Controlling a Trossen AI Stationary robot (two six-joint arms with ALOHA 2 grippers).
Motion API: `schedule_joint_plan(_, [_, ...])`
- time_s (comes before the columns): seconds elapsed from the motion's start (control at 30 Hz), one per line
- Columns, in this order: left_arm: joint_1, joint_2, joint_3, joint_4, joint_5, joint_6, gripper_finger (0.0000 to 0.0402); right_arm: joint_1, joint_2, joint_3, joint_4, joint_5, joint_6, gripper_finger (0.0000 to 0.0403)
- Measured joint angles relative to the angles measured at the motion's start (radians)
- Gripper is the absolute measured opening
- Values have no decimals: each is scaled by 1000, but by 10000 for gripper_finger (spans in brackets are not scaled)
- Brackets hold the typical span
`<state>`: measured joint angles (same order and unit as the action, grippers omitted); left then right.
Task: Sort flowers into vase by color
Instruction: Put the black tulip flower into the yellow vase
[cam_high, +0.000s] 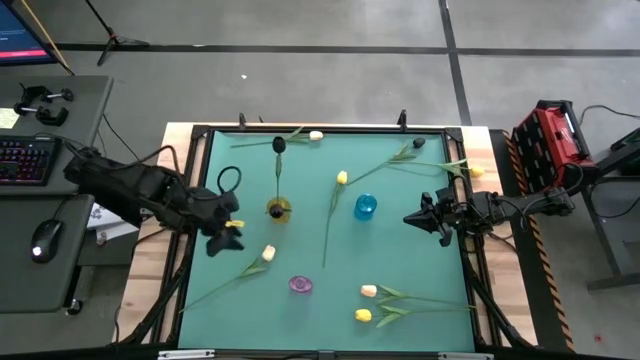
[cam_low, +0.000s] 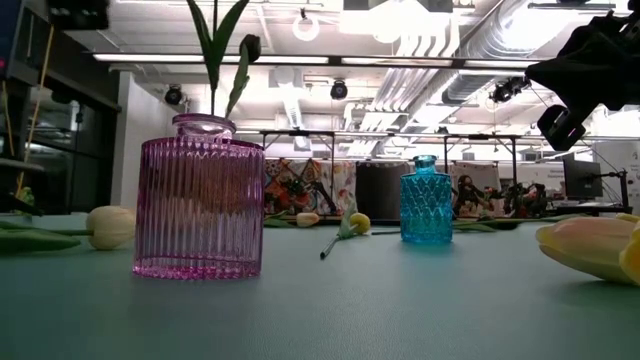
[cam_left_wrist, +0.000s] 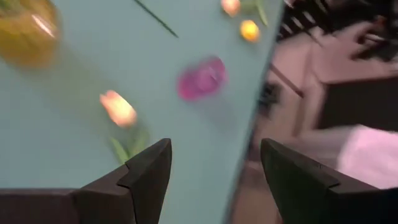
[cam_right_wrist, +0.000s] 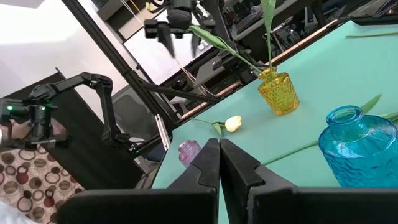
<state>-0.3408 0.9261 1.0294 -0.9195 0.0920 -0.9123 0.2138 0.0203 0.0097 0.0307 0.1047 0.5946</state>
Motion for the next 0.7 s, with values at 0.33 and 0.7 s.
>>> schedule_joint_plan(0.33, [0,-15,0,5,-131,-80,235,0,0,0,9,8,25,0])
schedule_joint_plan(0.7, [23,-9,0,4,-517,5,235,0,2,0,146,597,411,0])
